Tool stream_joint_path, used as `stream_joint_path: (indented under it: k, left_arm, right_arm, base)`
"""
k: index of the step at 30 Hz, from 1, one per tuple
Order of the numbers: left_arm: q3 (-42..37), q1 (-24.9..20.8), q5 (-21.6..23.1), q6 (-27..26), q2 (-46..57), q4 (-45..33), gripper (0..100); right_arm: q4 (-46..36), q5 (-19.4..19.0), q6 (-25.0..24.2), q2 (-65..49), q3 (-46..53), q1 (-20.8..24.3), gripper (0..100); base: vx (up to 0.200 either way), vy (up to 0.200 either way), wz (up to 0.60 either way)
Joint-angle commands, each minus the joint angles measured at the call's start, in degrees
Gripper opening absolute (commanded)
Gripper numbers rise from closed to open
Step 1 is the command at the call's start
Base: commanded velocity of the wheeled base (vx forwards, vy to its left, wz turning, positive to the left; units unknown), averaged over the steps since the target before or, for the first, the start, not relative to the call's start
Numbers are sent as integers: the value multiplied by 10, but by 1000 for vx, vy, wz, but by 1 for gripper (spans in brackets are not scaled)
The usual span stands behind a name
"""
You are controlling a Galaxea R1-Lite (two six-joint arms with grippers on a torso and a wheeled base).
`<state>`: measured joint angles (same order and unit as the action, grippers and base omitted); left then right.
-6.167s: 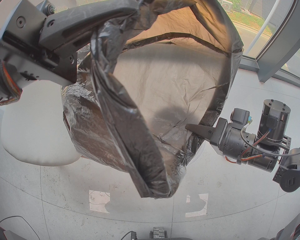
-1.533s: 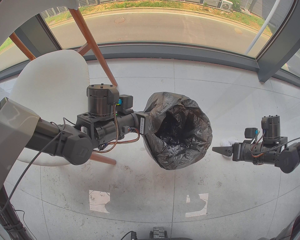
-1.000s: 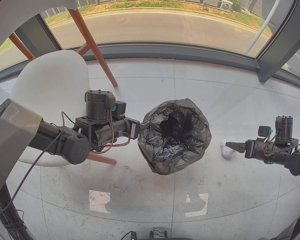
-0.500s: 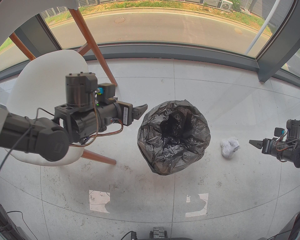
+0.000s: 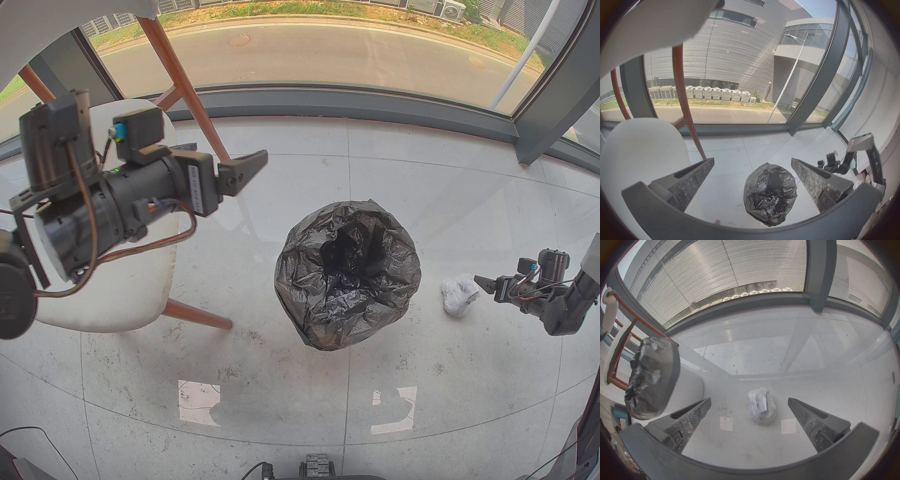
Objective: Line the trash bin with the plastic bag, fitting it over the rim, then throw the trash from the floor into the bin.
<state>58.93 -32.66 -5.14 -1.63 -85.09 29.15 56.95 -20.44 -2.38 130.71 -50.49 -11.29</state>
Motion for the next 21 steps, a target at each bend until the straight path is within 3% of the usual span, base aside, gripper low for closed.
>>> stream_joint_path:
  k: [1, 14, 15, 21]
  left_arm:
    - [-7, -1, -28, -1, 94, -33, 100]
    - [-8, 1, -42, -8, 122, -38, 100]
    - [-8, 1, -42, -8, 122, -37, 100]
    - [-12, 1, -39, -10, 132, -38, 100]
  right_arm:
    - [13, 17, 2, 127, -92, 20, 100]
    - [-62, 44, 11, 222, -239, 14, 100]
    - [-67, 44, 11, 226, -244, 13, 0]
    - [-66, 42, 12, 230, -260, 11, 0]
  base:
    - [0, 0, 0]
    - [0, 0, 0]
    - [0, 0, 0]
    - [0, 0, 0]
